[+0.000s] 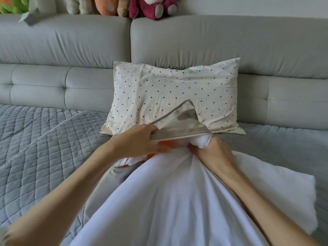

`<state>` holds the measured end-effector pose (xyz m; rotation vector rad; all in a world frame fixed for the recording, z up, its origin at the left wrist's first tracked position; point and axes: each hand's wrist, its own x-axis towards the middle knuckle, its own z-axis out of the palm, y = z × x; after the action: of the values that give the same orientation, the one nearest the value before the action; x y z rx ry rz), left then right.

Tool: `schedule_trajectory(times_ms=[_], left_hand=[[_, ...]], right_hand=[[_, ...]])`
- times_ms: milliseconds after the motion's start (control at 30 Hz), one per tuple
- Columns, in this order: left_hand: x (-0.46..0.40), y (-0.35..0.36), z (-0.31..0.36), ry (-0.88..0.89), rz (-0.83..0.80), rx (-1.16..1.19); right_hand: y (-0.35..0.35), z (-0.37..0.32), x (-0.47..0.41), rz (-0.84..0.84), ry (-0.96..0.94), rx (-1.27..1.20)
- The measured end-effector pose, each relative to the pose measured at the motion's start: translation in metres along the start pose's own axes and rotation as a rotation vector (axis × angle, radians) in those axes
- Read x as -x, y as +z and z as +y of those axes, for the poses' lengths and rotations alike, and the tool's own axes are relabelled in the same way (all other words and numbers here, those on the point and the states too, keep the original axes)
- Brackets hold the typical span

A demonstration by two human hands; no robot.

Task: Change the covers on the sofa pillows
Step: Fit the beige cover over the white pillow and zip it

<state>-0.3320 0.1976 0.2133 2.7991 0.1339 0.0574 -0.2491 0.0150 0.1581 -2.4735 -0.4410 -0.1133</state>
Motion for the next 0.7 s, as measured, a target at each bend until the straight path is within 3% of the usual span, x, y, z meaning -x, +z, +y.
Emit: schedule_trajectory(times_ms=[67,200,300,433,500,600,700], left_hand=[[-0.002,-0.001,0.017,0.033,0.072,0.000],[-0.006,-0.017,0.049,0.101,0.229,0.480],[-0.008,-0.025,0.059,0.140,0.267,0.594],[-0.007,-0.028,0.049,0.074,0.185,0.702],[-0.008,-0.028,0.043,0.005,0.194,0.589],[-0.016,-0.024,0.040,-0.038,0.281,0.299],[-0.024,-0.020,0.040,-0.003,0.373,0.227]], right_hand=[[-0.016,0.006,0.001,0.068,-0.002,0.025],[-0.060,0.013,0.003,0.203,-0.036,0.074],[-0.091,0.010,0.005,0.319,-0.089,0.104],[-0.083,0.003,0.008,0.272,-0.161,0.219],[-0.062,0.002,0.011,0.251,-0.212,0.220],[-0.029,-0.005,0.020,0.089,-0.289,0.150],[-0.015,-0.018,0.025,0.031,-0.360,0.093]])
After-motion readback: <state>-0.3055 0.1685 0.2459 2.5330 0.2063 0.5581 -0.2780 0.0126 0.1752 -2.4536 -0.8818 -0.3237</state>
